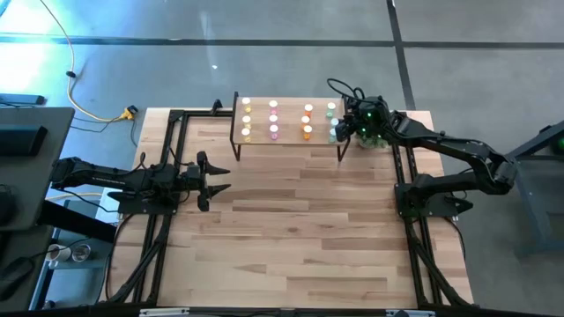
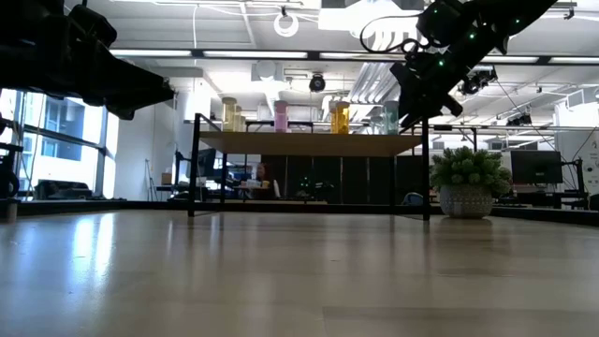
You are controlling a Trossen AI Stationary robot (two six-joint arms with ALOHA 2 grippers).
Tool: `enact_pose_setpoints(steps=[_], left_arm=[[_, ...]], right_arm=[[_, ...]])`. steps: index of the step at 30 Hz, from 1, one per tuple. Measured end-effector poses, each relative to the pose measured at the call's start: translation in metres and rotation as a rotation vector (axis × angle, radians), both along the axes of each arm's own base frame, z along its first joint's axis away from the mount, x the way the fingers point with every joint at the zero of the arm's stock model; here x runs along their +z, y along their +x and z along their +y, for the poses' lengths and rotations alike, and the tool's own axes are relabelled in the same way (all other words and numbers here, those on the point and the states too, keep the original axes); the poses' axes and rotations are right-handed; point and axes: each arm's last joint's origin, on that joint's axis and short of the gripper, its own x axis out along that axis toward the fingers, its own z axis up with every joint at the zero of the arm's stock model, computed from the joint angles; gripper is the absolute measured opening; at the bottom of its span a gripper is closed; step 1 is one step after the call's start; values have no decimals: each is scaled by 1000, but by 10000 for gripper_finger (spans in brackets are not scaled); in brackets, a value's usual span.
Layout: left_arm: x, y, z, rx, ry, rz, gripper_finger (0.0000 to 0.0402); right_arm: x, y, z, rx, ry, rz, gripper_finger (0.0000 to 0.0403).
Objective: Pick and place medicine bottles onto shelf by color
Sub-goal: Adjust the blue pill bottle on the shelf, then return to Home Position
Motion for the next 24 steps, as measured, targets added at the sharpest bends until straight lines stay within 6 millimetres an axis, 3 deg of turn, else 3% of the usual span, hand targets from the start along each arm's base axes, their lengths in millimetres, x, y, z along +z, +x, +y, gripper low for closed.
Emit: enact_pose_setpoints(steps=[6,16,24], left_arm=[[0,0,0,0,0,0,211],[0,0,0,0,0,1,211],[0,0,0,0,0,1,211]], right_arm=[[2,-2,-2,-47,-62,55,149],[36,-3,-1,1,-86,135,149],[70,-16,28,140,-214,140,149]])
